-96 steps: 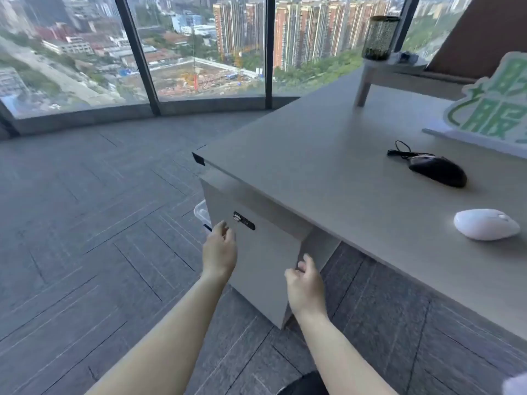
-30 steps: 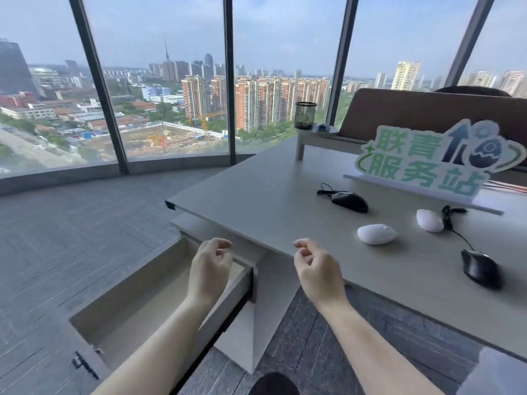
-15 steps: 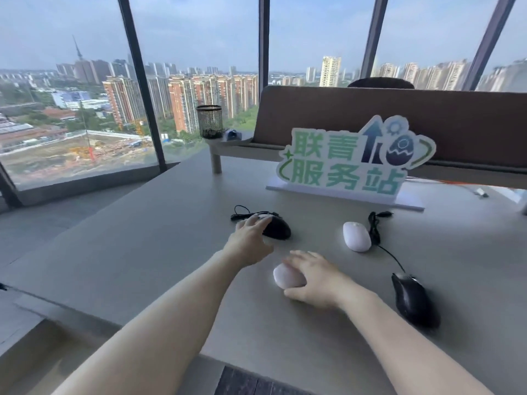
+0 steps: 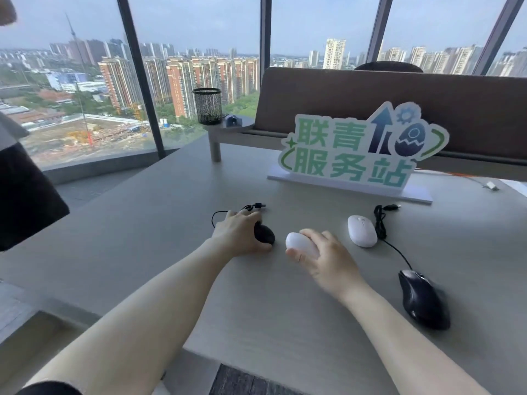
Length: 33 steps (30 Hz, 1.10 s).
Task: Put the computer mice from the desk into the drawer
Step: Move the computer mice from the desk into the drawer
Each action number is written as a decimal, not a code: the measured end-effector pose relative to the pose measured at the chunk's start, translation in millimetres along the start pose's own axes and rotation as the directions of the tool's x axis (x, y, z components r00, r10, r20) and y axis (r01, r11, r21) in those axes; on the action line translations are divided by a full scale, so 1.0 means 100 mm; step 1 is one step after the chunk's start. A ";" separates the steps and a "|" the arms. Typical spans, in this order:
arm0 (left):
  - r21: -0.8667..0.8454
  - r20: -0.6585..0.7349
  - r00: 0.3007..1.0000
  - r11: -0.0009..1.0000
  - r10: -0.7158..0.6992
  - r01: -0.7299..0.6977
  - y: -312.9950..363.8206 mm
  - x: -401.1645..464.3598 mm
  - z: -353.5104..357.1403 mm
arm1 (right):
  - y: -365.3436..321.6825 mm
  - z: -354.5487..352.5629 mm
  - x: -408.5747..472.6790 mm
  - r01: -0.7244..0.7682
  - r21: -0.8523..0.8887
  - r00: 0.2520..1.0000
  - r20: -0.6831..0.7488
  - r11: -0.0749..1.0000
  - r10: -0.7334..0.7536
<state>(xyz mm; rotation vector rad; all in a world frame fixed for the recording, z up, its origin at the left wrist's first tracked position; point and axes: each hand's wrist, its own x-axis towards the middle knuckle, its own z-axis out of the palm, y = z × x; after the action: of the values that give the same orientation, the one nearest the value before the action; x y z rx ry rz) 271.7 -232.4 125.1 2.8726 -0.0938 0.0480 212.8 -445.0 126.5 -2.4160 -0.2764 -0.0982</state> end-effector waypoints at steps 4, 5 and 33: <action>0.066 -0.017 1.000 0.998 0.000 0.001 -0.38 -0.56 -0.14 | -0.25 0.07 -0.17 -0.017 0.140 0.994 -0.108 0.990 0.032; 0.096 -0.025 1.000 0.995 0.008 -0.006 -0.48 -0.70 -0.19 | -0.34 0.11 -0.22 -0.005 0.144 0.994 -0.104 0.989 0.020; -0.118 0.021 0.732 0.725 -0.681 0.679 -3.26 -3.46 0.38 | -2.60 3.49 -1.36 0.309 -0.168 0.756 0.640 0.936 -0.135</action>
<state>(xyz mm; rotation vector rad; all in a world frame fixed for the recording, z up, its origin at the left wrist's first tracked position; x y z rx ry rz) -50.3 91.8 -11.6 2.5982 0.9373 -0.0657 20.2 -48.4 8.3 -2.6005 -0.9118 0.6143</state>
